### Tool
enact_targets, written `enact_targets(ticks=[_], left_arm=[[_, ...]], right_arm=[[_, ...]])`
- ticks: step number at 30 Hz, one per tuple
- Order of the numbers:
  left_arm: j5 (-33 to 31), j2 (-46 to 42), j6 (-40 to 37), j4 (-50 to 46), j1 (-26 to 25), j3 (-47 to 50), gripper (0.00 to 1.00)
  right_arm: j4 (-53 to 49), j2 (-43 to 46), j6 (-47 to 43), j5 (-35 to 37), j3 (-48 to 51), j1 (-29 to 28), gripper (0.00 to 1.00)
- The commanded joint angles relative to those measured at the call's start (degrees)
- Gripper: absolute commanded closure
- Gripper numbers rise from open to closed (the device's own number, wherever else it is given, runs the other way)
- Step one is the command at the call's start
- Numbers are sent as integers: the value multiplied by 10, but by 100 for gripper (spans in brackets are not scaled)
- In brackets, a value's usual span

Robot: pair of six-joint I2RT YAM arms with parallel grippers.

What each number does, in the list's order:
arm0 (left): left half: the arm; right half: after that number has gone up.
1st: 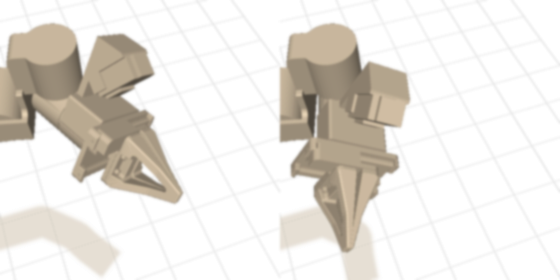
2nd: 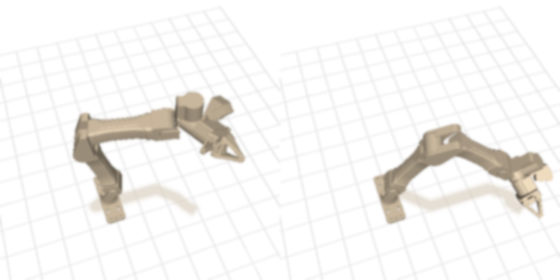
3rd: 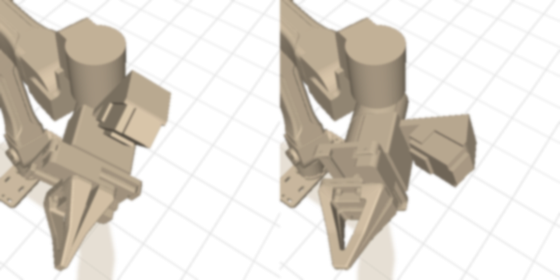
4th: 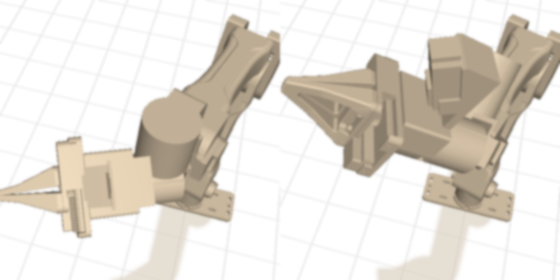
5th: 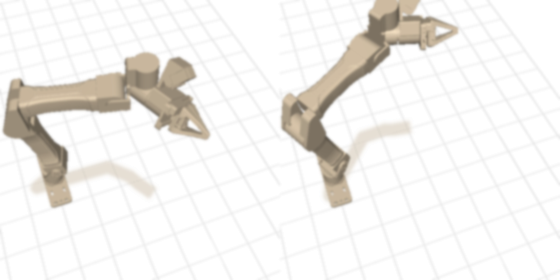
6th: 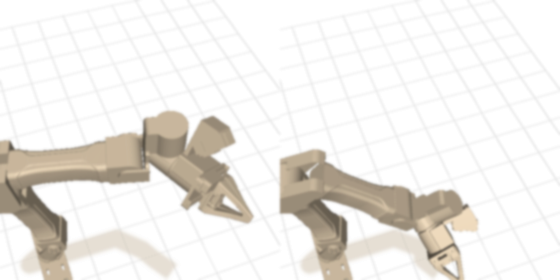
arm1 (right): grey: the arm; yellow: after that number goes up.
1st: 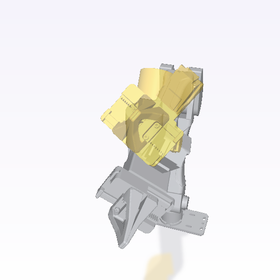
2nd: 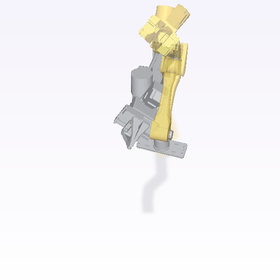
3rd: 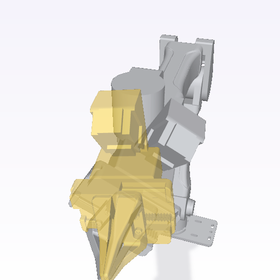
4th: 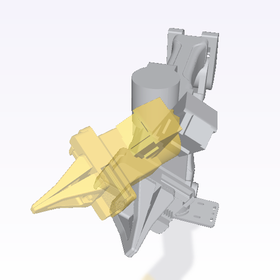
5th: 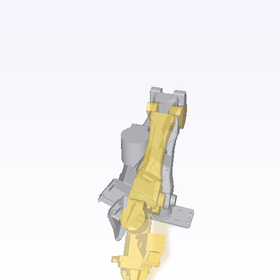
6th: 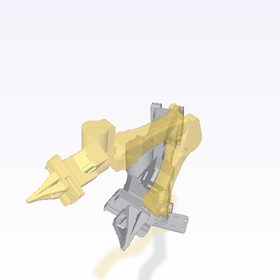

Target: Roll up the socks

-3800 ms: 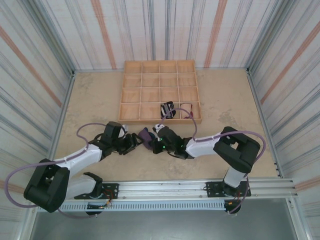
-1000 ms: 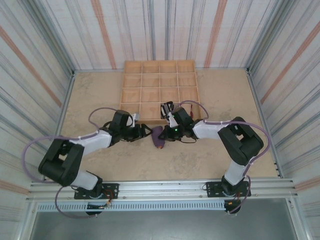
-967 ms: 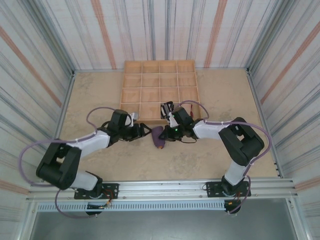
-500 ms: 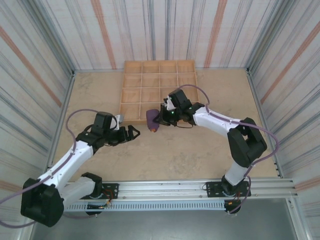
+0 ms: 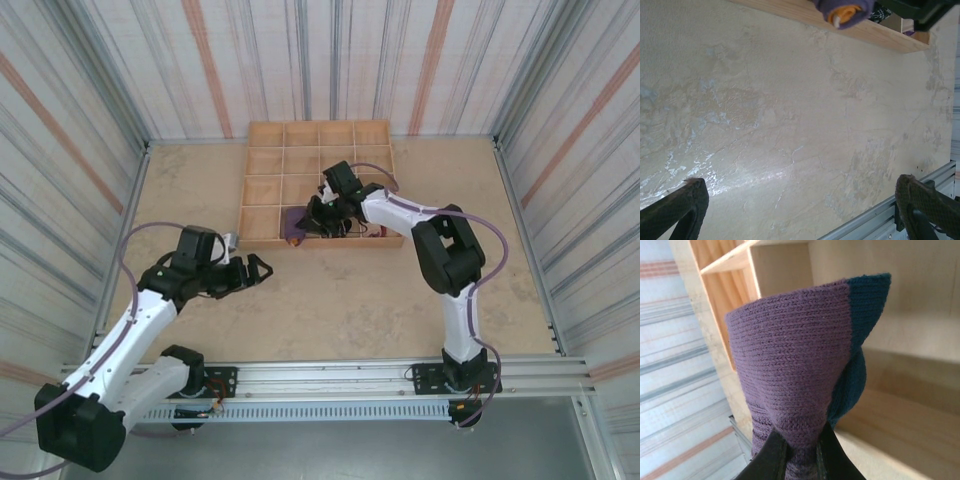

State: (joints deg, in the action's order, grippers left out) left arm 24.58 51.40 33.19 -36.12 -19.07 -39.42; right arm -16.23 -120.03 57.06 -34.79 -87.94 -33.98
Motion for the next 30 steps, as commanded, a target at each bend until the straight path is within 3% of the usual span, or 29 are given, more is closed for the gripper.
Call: enact_targets(ticks=[1, 20, 30], left_arm=[[13, -13, -5, -22, 4, -4, 1], [22, -47, 4, -29, 5, 7, 1], [-12, -80, 18, -31, 5, 8, 2]], right_arm=[[-22, -38, 25, -16, -43, 4, 100], [-101, -136, -136, 68, -137, 1, 100], [-136, -135, -171, 184, -135, -29, 100]])
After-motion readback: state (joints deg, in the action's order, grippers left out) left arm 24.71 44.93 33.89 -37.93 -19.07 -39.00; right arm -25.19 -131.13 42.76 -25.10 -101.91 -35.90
